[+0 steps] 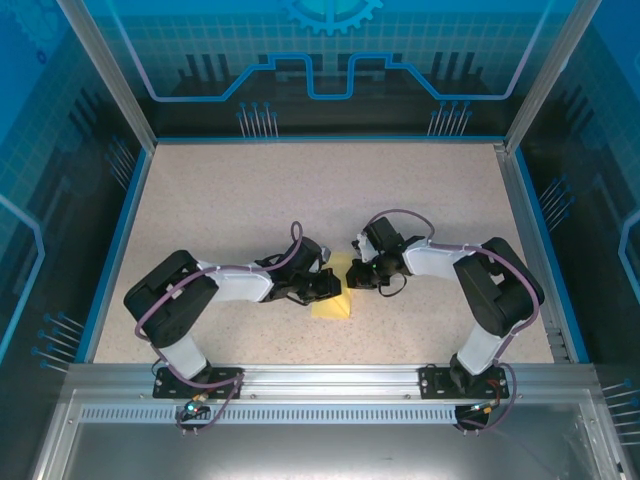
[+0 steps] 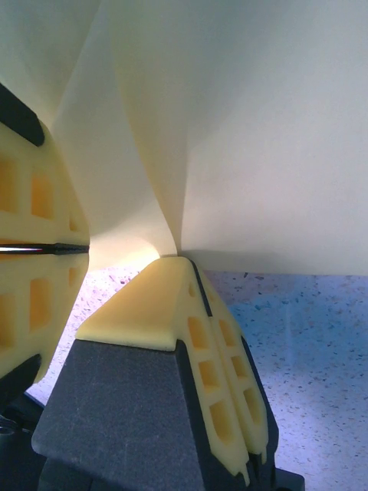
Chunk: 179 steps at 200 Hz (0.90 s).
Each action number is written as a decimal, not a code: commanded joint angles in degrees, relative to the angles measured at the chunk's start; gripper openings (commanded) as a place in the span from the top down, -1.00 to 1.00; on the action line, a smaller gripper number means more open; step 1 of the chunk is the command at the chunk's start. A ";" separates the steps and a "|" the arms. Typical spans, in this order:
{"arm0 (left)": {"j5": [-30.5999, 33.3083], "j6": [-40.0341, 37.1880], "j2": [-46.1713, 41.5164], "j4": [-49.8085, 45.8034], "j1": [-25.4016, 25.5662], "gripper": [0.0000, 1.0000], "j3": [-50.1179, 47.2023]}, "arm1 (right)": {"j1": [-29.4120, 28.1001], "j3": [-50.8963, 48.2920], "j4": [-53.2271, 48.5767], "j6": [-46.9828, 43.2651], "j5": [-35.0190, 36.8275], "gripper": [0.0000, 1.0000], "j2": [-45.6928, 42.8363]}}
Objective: Fold a paper plane with a square sheet of paper (pick it up from the middle)
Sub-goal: Fold the triangle a second time at the center of the table.
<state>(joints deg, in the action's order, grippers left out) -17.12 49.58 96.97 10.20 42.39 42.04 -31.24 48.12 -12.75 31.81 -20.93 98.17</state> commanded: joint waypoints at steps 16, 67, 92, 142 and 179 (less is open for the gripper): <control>0.58 -0.05 1.24 -0.88 0.28 0.75 1.74 | -0.69 0.91 -1.57 -0.96 1.34 0.83 0.70; 0.51 -0.04 1.68 -1.10 0.30 0.75 1.79 | -0.74 1.40 -1.48 -0.88 1.57 0.83 1.36; 0.77 0.01 1.98 -1.66 0.25 0.76 1.80 | -0.70 1.62 -1.44 -0.96 1.28 0.83 1.83; 1.55 -0.05 2.52 -3.21 0.26 0.77 1.67 | -0.79 1.89 -1.57 -0.96 1.48 0.83 2.35; 1.68 -0.01 2.78 -3.48 0.28 0.77 1.71 | -0.75 1.91 -1.75 -0.88 1.77 0.83 2.64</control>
<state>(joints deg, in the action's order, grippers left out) -16.49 49.58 98.70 8.82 42.41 42.63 -31.24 49.21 -13.67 31.83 -20.14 99.35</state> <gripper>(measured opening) 0.117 0.086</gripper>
